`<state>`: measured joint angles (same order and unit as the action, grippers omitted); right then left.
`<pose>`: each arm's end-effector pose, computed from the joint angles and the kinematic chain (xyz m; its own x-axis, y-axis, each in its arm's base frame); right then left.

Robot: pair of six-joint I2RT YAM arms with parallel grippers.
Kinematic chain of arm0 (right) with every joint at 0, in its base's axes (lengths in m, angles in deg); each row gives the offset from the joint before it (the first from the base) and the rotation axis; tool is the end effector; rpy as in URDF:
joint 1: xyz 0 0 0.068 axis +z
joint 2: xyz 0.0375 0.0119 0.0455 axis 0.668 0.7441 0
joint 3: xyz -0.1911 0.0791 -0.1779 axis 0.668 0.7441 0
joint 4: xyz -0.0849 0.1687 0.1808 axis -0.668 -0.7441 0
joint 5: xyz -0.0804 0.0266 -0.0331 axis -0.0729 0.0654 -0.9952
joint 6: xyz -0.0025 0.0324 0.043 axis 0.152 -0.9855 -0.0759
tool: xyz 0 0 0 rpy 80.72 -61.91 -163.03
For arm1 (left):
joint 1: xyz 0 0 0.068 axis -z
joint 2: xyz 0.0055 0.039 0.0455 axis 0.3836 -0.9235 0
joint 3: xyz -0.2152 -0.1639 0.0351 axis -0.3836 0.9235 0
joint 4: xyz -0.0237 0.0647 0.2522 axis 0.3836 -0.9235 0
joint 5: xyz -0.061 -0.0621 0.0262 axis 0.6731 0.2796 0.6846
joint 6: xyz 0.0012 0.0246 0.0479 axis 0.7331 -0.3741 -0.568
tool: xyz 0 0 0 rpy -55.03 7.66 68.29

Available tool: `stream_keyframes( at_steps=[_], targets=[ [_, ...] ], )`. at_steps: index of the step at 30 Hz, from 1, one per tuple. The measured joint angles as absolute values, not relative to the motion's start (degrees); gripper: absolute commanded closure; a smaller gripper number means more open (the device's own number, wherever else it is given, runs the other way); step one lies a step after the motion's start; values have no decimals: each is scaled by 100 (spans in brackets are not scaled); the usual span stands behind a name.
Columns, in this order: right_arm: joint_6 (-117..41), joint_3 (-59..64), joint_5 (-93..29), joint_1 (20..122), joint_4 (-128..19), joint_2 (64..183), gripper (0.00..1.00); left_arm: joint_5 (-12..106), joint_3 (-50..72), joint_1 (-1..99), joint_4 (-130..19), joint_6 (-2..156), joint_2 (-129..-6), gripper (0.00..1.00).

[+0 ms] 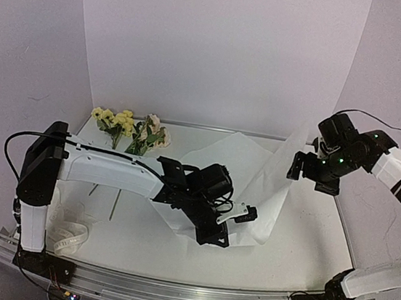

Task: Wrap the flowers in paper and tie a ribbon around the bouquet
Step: Unfold the folded wrapping paper at the center of the board.

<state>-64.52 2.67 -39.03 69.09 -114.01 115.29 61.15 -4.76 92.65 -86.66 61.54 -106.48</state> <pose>0.2165 0.1112 0.3440 -0.8792 0.1639 -0.4473 0.0278 0.9550 0.2953 0.1355 -0.4139 0.2126 -0.2119 0.7778 -0.5918 0.9610 0.0557 -0.2708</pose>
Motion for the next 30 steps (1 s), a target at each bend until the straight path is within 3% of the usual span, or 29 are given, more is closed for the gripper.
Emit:
stream_keyframes(
  at_steps=[7, 14, 17, 24, 30],
  targets=[
    [-6453, 864, -4198, 6469, -11958, 11278, 2, 6165, -494, 9352, -8871, 6318, -10709, 91],
    [-6406, 1016, -3732, 6180, -11959, 11791, 2, 6219, -496, 9389, -8858, 6475, -10709, 40],
    [-6402, 990, -3461, 6182, -11806, 12294, 3, 6073, -428, 9402, -8689, 6683, -10675, 28],
    [-6494, 988, -2765, 6193, -11102, 13275, 10, 5412, 328, 9225, -8208, 7691, -9920, 19],
    [-6543, 985, -2554, 6366, -10685, 13797, 12, 4734, 1304, 8027, -7820, 9425, -9015, 17]
  ],
)
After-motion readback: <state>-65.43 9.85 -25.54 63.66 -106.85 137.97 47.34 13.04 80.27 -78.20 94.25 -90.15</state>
